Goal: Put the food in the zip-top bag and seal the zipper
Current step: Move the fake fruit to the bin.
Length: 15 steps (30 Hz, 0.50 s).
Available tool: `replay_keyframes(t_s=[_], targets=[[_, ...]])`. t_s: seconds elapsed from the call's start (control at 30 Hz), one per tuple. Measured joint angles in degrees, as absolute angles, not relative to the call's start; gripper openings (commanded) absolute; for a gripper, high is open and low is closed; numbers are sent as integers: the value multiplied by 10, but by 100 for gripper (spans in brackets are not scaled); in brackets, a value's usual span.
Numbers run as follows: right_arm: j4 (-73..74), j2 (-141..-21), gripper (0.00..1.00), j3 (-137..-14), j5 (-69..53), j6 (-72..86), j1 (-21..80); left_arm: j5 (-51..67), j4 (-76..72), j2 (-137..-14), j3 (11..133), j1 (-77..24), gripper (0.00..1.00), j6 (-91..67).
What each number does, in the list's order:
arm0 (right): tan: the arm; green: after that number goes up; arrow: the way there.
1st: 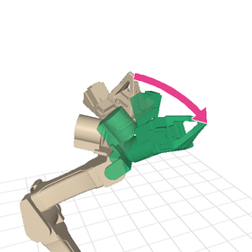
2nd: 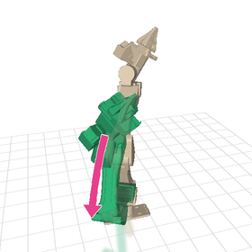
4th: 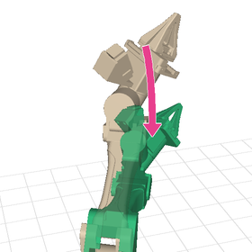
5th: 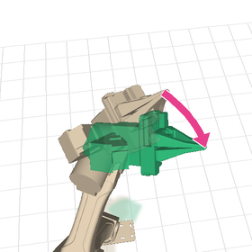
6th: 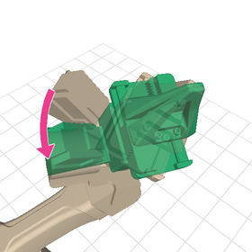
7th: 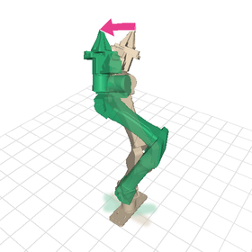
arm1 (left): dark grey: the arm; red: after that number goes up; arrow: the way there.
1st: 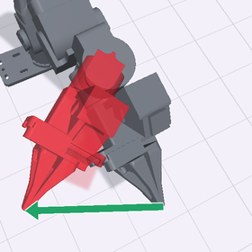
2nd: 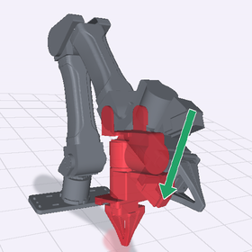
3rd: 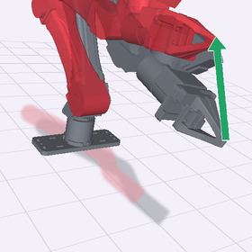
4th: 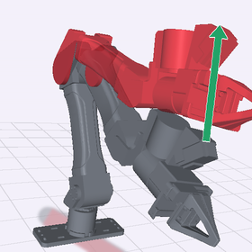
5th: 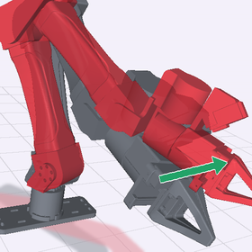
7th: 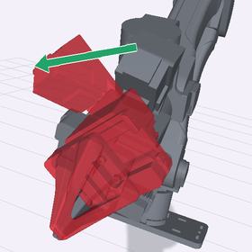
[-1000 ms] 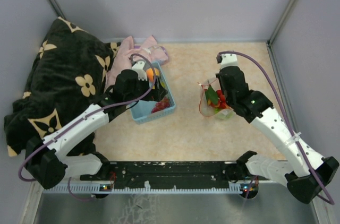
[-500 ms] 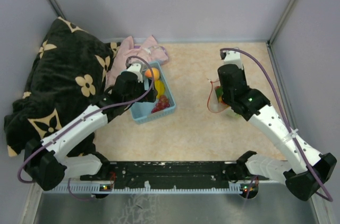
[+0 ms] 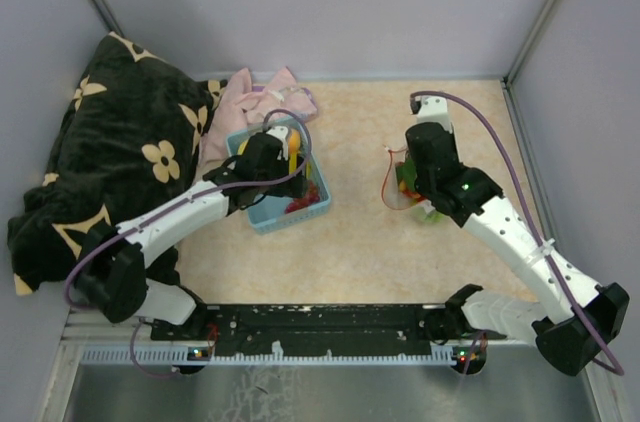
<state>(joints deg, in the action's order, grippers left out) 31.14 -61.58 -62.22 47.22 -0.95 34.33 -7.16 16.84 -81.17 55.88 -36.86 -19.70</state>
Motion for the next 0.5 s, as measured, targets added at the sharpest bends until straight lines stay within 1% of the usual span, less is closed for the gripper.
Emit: replay_keyframes(t_s=[0.2,0.5], targets=[[302,-624,0,-609,438,-6,343,-39,173,-878,585,-364,89,-209],[291,-624,0,-606,415,-2,343,1,191,-969,642,-355,85,-220]])
